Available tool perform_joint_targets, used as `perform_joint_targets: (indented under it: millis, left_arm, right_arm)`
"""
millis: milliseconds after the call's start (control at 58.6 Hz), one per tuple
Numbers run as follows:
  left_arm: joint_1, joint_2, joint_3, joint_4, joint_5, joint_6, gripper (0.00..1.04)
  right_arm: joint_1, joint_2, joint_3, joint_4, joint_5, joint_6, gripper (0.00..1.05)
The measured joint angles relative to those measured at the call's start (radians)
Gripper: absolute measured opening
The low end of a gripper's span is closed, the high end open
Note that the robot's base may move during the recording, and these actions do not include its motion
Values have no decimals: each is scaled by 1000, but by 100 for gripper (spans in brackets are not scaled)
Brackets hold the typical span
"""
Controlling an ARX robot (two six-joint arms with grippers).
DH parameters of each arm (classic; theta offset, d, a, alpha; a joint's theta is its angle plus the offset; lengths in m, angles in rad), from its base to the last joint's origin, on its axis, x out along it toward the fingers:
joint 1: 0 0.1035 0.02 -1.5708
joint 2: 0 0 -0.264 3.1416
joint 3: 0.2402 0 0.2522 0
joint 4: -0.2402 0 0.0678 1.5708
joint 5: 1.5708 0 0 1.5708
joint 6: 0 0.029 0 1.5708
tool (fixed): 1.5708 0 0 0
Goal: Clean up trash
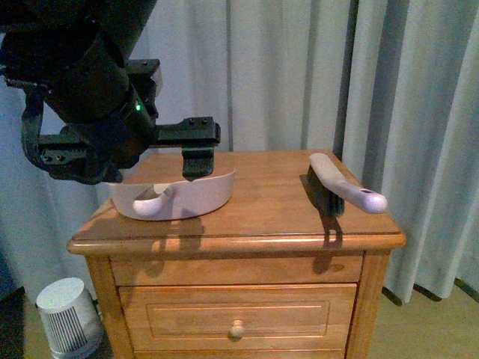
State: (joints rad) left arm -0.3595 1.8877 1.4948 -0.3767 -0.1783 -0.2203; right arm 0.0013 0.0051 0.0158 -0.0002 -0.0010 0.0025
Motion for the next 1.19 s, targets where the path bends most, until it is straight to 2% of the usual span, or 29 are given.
perform_joint_targets:
  millis: [734, 1092, 1143, 1194]
  left_arm:
    - [43, 104, 10, 44, -4, 79, 97]
    - [40, 104, 14, 43, 7, 104, 37]
    - [39, 104, 14, 43, 3, 104, 30]
    - [39, 104, 14, 43, 5, 105, 28]
  right_arm:
    - [0, 0, 0, 0, 0, 0, 97]
    - [0, 0, 0, 0, 0, 0, 97]
    - [0, 0, 0, 0, 0, 0, 97]
    - [0, 0, 0, 0, 0, 0, 97]
